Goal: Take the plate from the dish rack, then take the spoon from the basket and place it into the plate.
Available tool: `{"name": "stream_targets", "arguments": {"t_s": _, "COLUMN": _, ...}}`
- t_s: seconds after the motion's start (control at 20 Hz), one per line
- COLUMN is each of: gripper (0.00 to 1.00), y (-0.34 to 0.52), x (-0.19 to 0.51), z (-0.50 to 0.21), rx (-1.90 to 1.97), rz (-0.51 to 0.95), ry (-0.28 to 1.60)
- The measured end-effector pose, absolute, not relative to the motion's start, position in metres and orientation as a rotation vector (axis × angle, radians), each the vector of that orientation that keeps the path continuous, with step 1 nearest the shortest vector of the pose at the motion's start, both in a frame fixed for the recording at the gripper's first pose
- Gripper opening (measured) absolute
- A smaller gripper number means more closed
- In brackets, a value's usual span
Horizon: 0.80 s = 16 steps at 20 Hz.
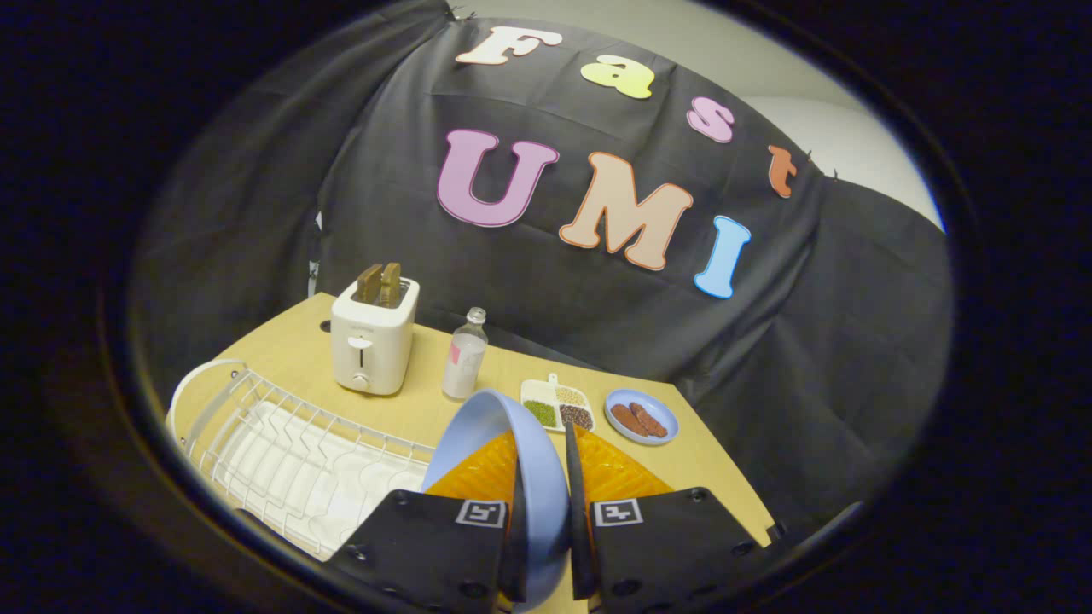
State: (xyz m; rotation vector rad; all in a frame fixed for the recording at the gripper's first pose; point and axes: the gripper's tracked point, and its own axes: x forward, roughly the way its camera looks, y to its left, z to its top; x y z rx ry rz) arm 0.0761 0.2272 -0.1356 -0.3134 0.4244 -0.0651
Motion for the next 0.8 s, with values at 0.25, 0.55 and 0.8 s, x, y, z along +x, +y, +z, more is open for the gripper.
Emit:
{"name": "stream_targets", "arguments": {"t_s": 0.25, "gripper": 0.23, "y": 0.184, "x": 0.06, "z": -0.111, "rx": -0.21, "rz": -0.043, "ry": 0.417}}
{"name": "stream_targets", "arguments": {"t_s": 0.55, "gripper": 0.23, "y": 0.111, "x": 0.037, "z": -0.093, "rx": -0.052, "rz": -0.056, "ry": 0.434}}
{"name": "stream_targets", "arguments": {"t_s": 0.8, "gripper": 0.23, "y": 0.046, "x": 0.015, "z": -0.1, "rx": 0.089, "rz": -0.059, "ry": 0.447}}
